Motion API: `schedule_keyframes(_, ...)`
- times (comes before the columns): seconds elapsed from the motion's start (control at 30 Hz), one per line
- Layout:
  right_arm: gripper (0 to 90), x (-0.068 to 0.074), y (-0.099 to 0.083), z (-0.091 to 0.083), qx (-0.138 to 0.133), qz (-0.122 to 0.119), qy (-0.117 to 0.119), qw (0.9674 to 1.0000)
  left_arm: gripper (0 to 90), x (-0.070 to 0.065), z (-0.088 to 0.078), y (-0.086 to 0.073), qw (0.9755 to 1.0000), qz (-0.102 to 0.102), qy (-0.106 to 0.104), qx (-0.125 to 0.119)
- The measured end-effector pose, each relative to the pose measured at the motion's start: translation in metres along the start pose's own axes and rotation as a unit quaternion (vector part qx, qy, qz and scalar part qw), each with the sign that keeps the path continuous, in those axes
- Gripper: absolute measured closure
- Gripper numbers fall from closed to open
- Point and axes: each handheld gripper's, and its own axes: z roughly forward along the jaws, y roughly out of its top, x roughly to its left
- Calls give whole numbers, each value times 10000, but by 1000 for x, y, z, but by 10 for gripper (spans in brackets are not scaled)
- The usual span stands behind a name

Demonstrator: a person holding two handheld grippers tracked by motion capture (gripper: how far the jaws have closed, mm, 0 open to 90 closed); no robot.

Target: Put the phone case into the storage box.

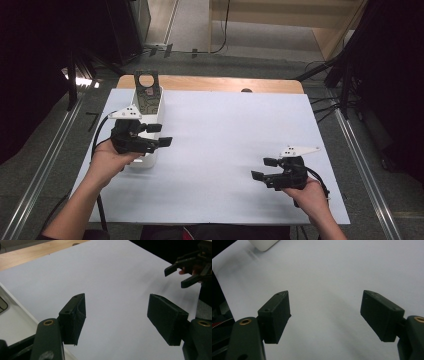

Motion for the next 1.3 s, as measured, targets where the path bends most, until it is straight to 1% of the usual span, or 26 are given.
schedule_keyframes(0.13, 232, 0, 0, 0, 1, -5, -14, 10000, 312, -8, 0, -5, 9999, 135, -86, -30)
schedule_keyframes(0.23, 232, 0, 0, 0, 2, -2, -14, 10000, 288, -12, 0, -9, 9996, 226, -115, -82)
schedule_keyframes(0.37, 232, 0, 0, 0, 7, -5, -8, 10000, 288, -17, 0, -13, 9996, 231, -153, -87)
schedule_keyframes(0.4, 232, 0, 0, 0, 7, -8, -5, 10000, 288, -17, 0, -14, 9995, 266, -145, -73)
schedule_keyframes(0.47, 232, 0, 0, 0, 10, -3, -11, 10000, 288, -19, 1, -16, 9995, 255, -158, -64)
schedule_keyframes(0.53, 232, 0, 0, 0, 9, -7, -14, 10000, 287, -21, 1, -18, 9994, 293, -169, -54)
schedule_keyframes(0.6, 232, 0, 0, 0, 12, -12, -13, 10000, 288, -24, 2, -20, 9992, 362, -154, -52)
schedule_keyframes(0.67, 232, 1, 0, 0, 19, -18, -20, 10000, 287, -27, 3, -22, 9987, 490, -121, -10)
schedule_keyframes(0.7, 233, 0, 0, 0, 23, -20, -19, 10000, 287, -28, 3, -23, 9986, 508, -136, -12)
schedule_keyframes(0.73, 232, 0, -1, 0, 26, -4, -17, 10000, 288, -29, 4, -25, 9983, 570, -129, 8)
schedule_keyframes(0.77, 233, 0, -1, 0, 30, 0, -21, 10000, 287, -29, 4, -26, 9982, 591, -115, -8)
schedule_keyframes(0.97, 232, 0, 0, 0, 24, 1, -9, 10000, 287, -31, 5, -35, 9981, 603, -117, -33)
schedule_keyframes(1.0, 233, 0, 0, 0, 23, 3, -4, 10000, 287, -31, 5, -36, 9978, 649, -121, -24)
schedule_keyframes(1.13, 232, 0, 0, 0, 26, -4, -7, 10000, 288, -33, 7, -43, 9973, 722, -107, 29)
schedule_keyframes(1.3, 232, 0, 0, -1, 17, 0, -5, 10000, 287, -34, 9, -51, 9966, 808, -136, 8)
